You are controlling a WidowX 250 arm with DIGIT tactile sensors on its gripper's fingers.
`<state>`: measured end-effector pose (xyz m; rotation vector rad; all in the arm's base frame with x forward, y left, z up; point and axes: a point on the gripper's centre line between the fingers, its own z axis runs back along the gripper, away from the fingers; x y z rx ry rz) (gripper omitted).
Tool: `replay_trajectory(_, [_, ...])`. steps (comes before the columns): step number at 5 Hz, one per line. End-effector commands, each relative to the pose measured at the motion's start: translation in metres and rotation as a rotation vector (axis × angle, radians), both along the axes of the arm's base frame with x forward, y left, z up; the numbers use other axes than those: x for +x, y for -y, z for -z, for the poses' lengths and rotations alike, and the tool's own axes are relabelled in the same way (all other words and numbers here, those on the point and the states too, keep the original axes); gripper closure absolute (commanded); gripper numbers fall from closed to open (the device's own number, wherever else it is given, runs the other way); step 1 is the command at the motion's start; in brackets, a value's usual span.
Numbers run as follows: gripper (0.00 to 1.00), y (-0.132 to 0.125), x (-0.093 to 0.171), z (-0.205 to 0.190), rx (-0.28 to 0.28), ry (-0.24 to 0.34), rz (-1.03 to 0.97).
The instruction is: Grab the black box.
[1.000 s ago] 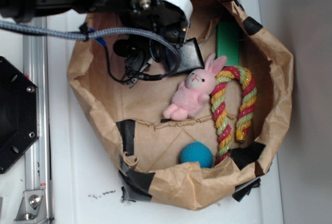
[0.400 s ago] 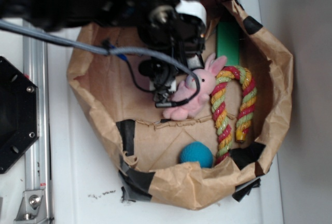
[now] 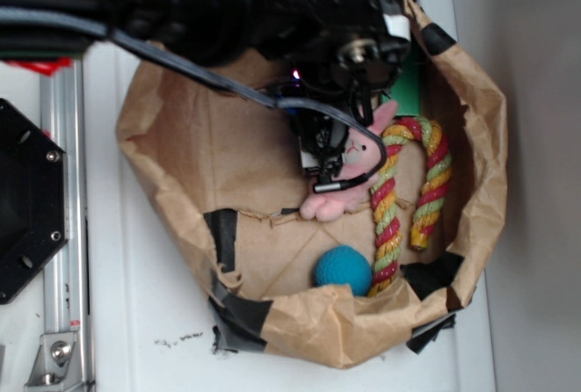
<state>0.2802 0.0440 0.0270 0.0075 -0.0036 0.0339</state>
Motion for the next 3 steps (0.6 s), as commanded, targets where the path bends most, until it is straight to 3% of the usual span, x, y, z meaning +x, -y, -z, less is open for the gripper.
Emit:
replay_trajectory(1, [0.0,0.0091,0.0063,0.0025,0.011,0.002,0.012])
replay_trajectory(2, [0.0,0.0082,0.0062,0.0022,0.002,0.002,0.029])
replay_trajectory(3, [0.08,0.007,0.0058,0.0028,-0.016,-0.005,0.021])
